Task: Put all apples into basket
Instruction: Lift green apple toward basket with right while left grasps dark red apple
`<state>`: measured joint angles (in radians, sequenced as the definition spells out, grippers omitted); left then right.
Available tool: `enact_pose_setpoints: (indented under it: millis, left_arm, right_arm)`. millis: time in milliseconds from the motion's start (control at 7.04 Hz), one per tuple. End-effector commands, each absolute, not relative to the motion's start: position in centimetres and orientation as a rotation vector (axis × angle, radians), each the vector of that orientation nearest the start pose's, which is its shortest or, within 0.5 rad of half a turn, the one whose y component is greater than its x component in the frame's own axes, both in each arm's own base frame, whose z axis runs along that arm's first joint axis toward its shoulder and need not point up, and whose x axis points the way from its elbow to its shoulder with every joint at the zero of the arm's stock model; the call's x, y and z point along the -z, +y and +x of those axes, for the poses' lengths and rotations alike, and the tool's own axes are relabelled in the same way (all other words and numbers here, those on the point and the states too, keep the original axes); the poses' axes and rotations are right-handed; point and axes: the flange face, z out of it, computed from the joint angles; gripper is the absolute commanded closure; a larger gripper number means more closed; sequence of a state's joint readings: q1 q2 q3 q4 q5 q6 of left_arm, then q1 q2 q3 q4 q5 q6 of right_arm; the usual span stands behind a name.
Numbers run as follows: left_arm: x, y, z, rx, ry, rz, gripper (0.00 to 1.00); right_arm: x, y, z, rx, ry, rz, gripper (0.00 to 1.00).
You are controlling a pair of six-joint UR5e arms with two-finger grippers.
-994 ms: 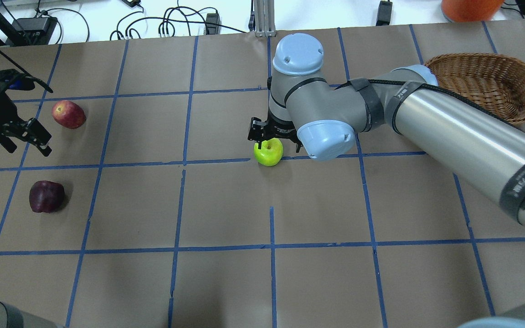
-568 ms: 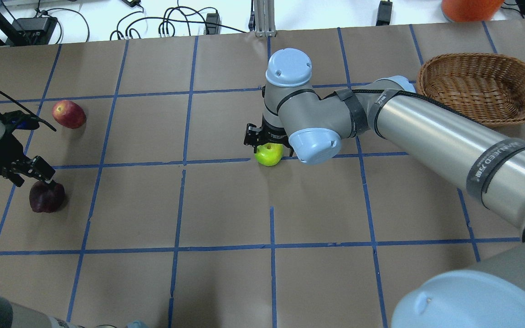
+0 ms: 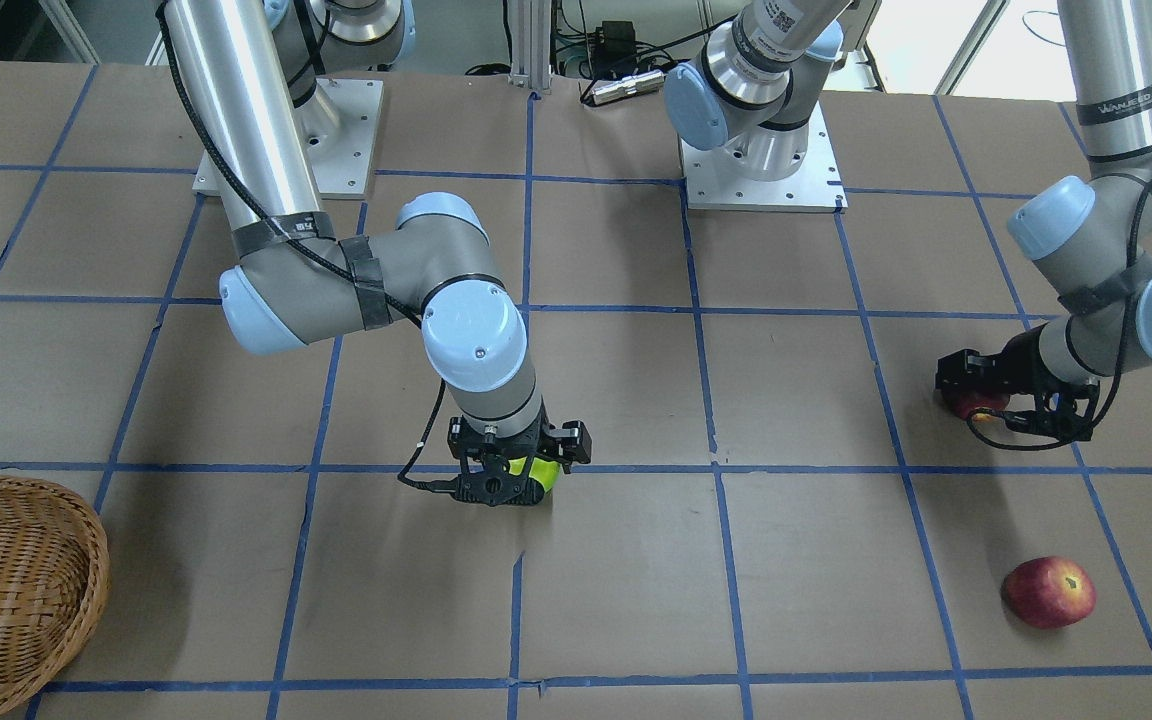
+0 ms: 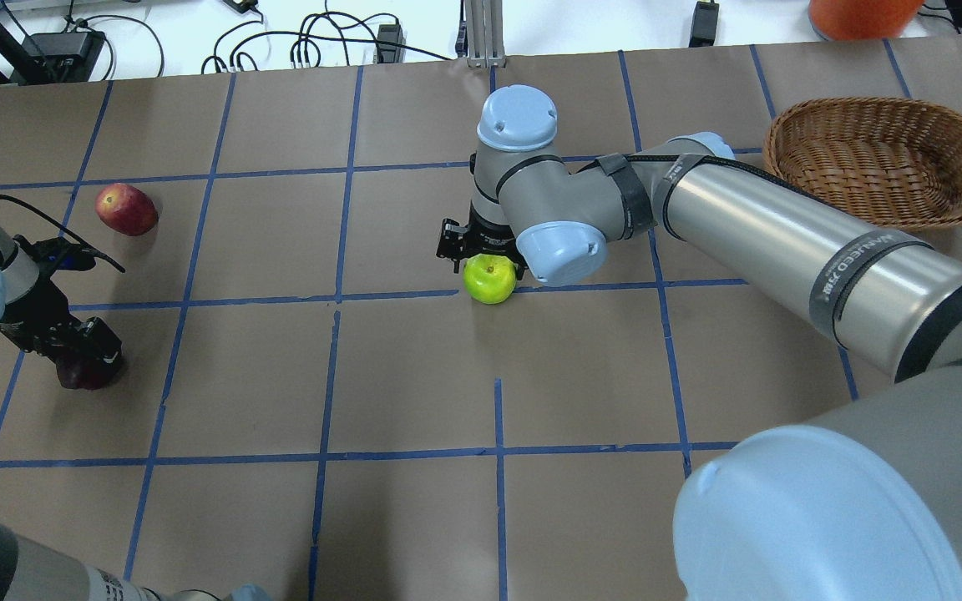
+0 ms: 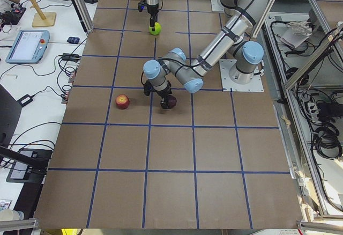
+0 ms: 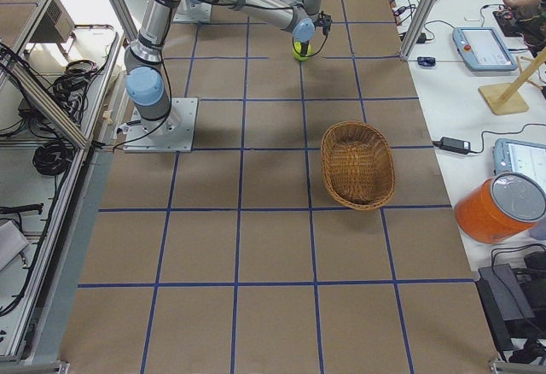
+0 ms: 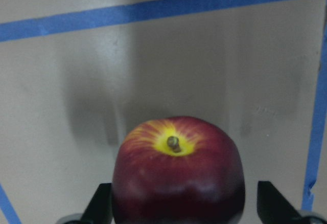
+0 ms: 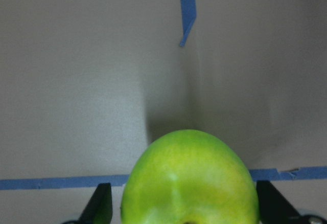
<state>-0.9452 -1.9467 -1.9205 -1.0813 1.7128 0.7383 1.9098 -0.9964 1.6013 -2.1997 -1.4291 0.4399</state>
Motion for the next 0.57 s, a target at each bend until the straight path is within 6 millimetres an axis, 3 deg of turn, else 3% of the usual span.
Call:
enact_pose_setpoints:
  millis: [0,142,284,426]
  left_arm:
    - [-18.9,-50.0,19.6,-0.400,3.130,0.072,0.73]
    - [-19.8,-51.2,16.5,-0.340,3.164,0.011,0.74]
    - [-21.3,-52.9,11.6,-0.314,3.152,-0.087,0.74]
    - [-23.0,-54.2,5.9,-0.329,3.133,-0.167,0.74]
  right_arm:
    - [-19.6,-57.2,35.4,-0.040,3.020,0.131,0.30]
    - [-20.4,-57.8,34.5,0.032,3.103,0.130,0.89]
    - [-21.7,-58.7,33.1,0.089,3.132,0.135,1.00]
    - [-24.3,-59.9,31.1,0.140,3.120,0.188,1.00]
